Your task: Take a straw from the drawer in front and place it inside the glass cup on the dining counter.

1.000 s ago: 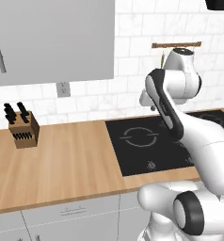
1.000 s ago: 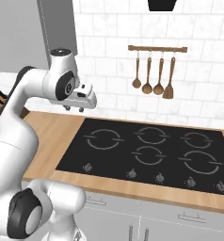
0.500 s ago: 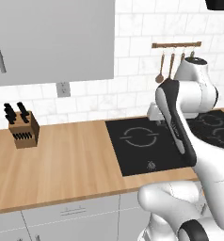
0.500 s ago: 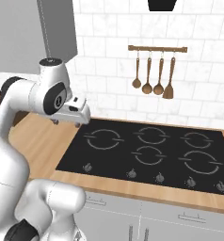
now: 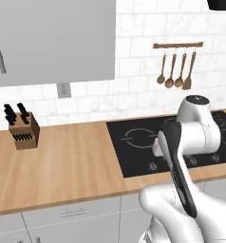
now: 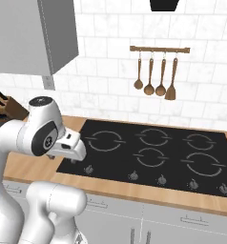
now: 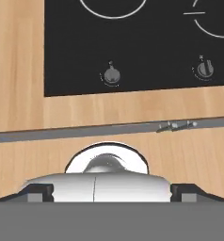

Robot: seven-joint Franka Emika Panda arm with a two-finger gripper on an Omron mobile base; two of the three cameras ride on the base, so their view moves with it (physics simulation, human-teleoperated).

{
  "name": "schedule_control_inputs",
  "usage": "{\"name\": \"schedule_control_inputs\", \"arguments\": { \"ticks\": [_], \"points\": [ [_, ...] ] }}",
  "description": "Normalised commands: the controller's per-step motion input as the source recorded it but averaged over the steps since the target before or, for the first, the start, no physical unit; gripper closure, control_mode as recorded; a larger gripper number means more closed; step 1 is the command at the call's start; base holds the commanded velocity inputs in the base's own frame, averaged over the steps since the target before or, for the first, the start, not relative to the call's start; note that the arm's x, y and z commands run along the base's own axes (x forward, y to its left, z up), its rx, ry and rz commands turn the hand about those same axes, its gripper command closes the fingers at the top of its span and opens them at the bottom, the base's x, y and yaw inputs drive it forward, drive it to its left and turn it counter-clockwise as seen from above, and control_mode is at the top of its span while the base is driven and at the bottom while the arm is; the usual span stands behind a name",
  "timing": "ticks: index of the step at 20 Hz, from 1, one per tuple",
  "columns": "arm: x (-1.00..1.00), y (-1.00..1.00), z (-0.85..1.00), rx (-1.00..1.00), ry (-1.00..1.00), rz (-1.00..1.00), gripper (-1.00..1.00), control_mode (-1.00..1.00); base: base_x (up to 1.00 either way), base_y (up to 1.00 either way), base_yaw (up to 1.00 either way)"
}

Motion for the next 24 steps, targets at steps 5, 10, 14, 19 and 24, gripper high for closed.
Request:
{"name": "schedule_control_inputs", "arguments": {
  "ticks": [5, 10, 14, 19, 24],
  "points": [
    [-0.58, 0.00, -0.62, -0.01, 0.00, -0.11, -1.00, -1.00, 0.00, 0.00, 0.00],
    [-0.10, 0.00, -0.10, 0.00, 0.00, -0.02, -1.00, 1.00, -0.36, 0.02, -0.09],
    [0.00, 0.00, 0.00, 0.00, 0.00, 0.00, -1.00, 1.00, -0.45, 0.33, -0.19],
    [0.00, 0.00, 0.00, 0.00, 0.00, 0.00, -1.00, 1.00, -0.23, 0.55, -0.19],
    [0.00, 0.00, 0.00, 0.00, 0.00, 0.00, -1.00, 1.00, -0.31, 0.48, -0.27]
  ]
}}
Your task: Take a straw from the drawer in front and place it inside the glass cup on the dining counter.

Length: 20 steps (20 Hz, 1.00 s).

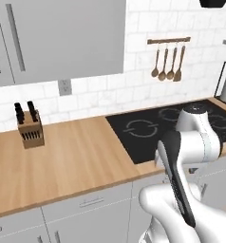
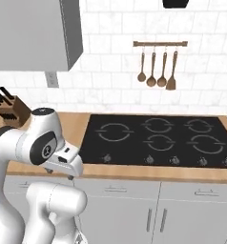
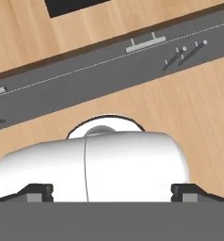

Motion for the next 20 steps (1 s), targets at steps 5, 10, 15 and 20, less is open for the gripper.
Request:
{"name": "schedule_control_inputs", "arguments": {
  "ticks": [5, 10, 15, 20],
  "points": [
    [0.00, 0.00, 0.00, 0.00, 0.00, 0.00, -1.00, 1.00, -0.35, 0.45, -0.36],
    [0.00, 0.00, 0.00, 0.00, 0.00, 0.00, -1.00, 1.00, -0.35, 0.49, -0.34],
    [0.00, 0.00, 0.00, 0.00, 0.00, 0.00, -1.00, 1.00, -0.49, 0.21, -0.32],
    [0.00, 0.00, 0.00, 0.00, 0.00, 0.00, -1.00, 1.00, -0.47, 0.19, -0.32]
  ]
}}
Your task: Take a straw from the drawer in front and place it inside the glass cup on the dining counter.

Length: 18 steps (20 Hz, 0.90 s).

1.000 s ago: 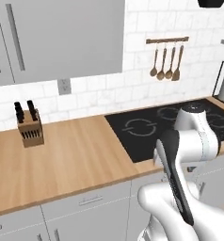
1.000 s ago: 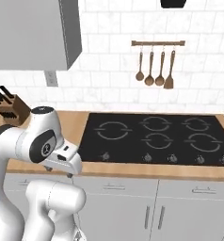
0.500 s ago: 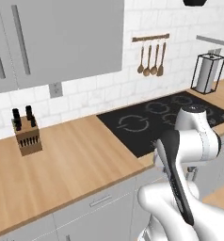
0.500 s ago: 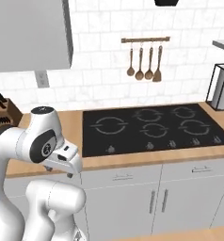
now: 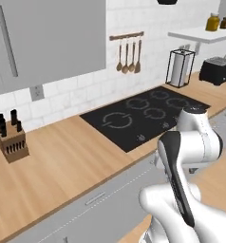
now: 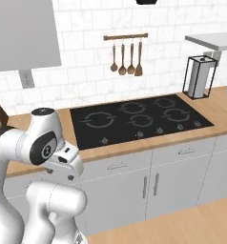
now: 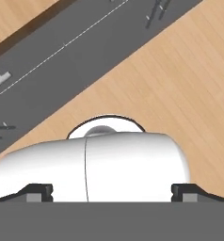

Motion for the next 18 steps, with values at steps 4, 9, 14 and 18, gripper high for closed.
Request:
{"name": "schedule_control_inputs", "arguments": {
  "ticks": [4, 9, 14, 18],
  "points": [
    [0.00, 0.00, 0.00, 0.00, 0.00, 0.00, -1.00, 1.00, -0.49, 0.34, -0.29],
    [0.00, 0.01, 0.03, 0.00, -0.04, -0.05, -1.00, -1.00, -0.15, 0.31, -0.22],
    [0.10, -0.36, 0.07, 0.03, -0.19, -0.12, -1.00, -1.00, 0.00, 0.00, 0.00],
    [0.24, -0.99, 0.00, 0.16, -0.08, 0.00, -1.00, -1.00, 0.00, 0.00, 0.00]
  ]
}}
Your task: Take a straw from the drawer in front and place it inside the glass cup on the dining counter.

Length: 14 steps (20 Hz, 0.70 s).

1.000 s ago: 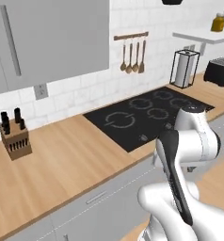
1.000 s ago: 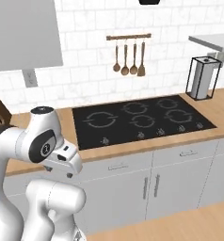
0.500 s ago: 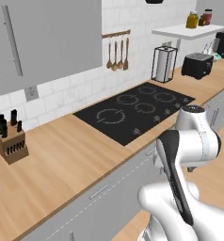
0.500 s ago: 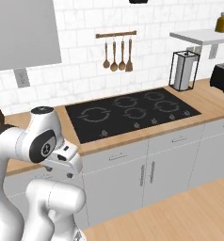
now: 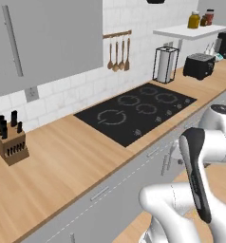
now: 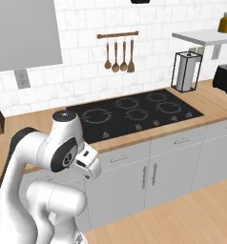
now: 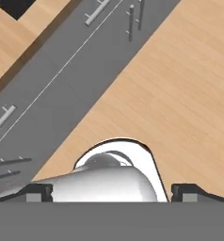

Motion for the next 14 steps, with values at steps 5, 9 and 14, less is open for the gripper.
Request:
{"name": "schedule_control_inputs", "arguments": {
  "ticks": [5, 9, 14],
  "points": [
    [0.86, -0.68, 0.00, 0.15, 0.00, -0.01, -1.00, -1.00, 0.00, 0.00, 0.00],
    [1.00, 0.01, 0.00, 0.01, 0.07, -0.17, -1.00, -1.00, 0.00, 0.00, 0.00],
    [0.75, 0.32, 0.00, -0.11, 0.15, -0.25, -1.00, -1.00, 0.00, 0.00, 0.00]
  ]
}}
